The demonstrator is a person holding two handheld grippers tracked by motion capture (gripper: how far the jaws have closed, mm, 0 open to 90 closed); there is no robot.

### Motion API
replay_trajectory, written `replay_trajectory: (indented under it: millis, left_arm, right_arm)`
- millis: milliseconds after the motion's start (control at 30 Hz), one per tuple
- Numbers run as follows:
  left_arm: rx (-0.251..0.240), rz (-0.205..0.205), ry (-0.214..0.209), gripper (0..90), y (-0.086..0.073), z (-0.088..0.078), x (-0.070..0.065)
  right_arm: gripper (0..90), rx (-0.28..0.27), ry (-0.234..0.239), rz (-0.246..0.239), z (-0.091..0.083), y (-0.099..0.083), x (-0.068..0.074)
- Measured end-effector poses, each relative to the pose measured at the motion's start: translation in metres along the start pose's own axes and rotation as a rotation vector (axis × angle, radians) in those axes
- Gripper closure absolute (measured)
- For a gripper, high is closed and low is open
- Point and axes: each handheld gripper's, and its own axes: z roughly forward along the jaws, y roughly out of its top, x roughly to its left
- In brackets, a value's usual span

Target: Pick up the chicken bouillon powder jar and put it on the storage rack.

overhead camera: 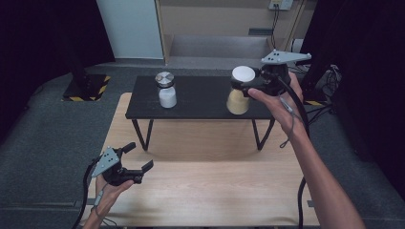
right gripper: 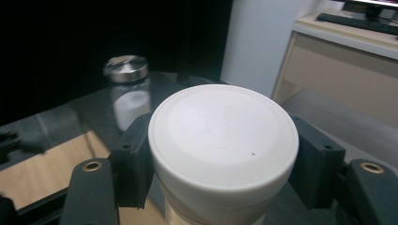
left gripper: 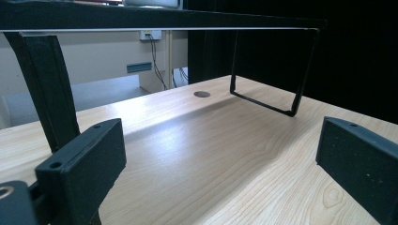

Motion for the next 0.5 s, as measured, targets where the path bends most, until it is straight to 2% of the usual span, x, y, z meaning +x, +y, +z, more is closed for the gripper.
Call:
replay_trajectory:
  millis: [267, 433, 500]
  left_arm:
    - [-0.001, -0.002, 0.000, 0.7, 0.000, 0.000, 0.000]
    - [0.000, -0.002, 0.001, 0.7, 0.000, 0.000, 0.001]
    - [0.001, -0.001, 0.000, 0.7, 0.000, 0.000, 0.002]
  right_arm:
    - [33.7, 0.010, -0.067, 0.057, 0.022, 0.003, -0.018]
    - [33.7, 0.034, -0.107, 0.062, 0.035, -0.001, -0.023]
    - [33.7, 0.053, -0.109, 0.073, 0.040, -0.003, -0.026]
